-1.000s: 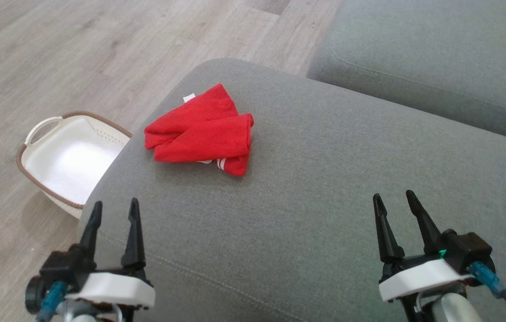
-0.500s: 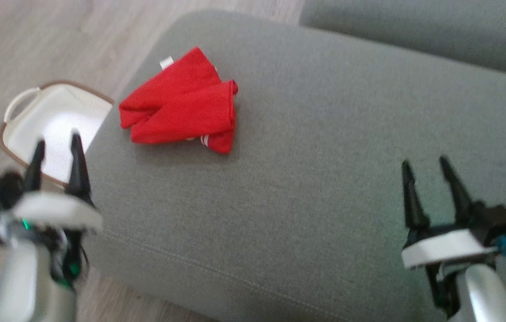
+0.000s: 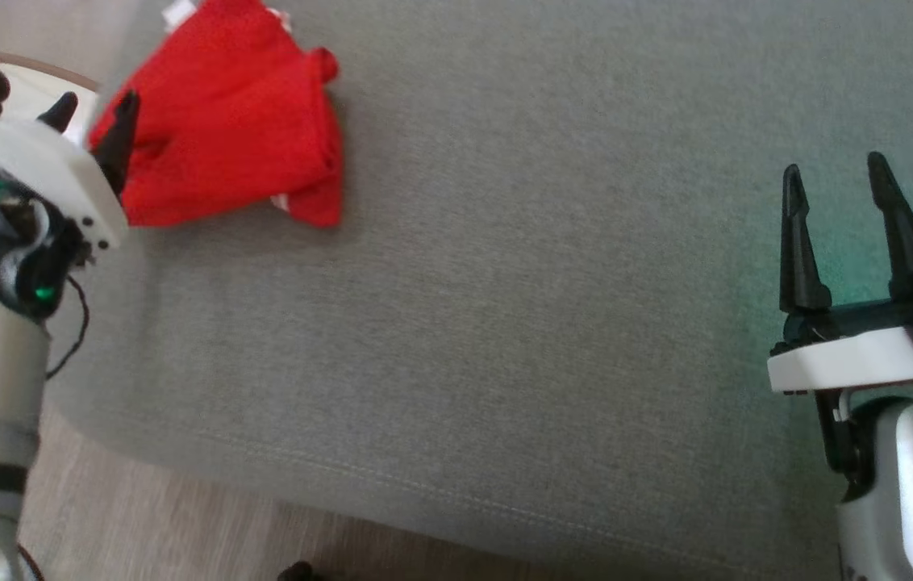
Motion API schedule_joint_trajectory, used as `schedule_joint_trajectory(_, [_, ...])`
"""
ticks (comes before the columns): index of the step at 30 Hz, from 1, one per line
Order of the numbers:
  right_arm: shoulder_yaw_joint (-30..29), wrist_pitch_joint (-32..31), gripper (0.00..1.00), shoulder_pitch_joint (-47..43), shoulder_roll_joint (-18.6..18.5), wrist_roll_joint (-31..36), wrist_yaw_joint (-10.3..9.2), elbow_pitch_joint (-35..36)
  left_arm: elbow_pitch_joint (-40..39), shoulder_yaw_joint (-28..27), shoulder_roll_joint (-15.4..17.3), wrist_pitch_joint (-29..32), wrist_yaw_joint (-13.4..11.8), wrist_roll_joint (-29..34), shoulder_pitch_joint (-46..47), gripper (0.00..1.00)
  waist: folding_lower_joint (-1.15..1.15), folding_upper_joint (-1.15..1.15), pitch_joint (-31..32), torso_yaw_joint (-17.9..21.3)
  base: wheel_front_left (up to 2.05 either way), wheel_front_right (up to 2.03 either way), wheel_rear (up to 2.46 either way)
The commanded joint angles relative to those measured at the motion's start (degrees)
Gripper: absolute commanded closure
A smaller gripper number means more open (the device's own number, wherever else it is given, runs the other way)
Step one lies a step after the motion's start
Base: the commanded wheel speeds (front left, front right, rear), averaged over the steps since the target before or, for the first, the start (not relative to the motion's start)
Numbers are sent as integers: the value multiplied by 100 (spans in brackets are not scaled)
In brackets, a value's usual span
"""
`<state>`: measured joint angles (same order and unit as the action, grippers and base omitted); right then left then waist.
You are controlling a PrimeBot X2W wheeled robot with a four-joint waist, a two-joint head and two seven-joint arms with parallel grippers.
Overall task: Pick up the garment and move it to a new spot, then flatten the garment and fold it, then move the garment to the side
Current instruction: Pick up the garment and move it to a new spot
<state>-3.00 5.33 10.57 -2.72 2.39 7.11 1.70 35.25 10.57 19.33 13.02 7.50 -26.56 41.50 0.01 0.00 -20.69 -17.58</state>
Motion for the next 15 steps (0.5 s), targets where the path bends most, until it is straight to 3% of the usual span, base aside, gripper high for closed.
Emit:
schedule_joint_trajectory(1, [136,-77,0,155,-16,92,37,293,-6,79,517,139,-3,-279,419,0,-1,0,-368,303,0,0,0])
schedule_joint_trajectory(7, [197,-179,0,170,-16,188,37,509,430,824,906,264,-2,-850,965,0,-1,0,-684,538,0,0,0])
schedule_joint_trajectory(15, [230,-225,0,218,-16,228,37,693,1164,1226,1095,107,-2,-1134,1541,0,-1,0,-994,785,0,0,0])
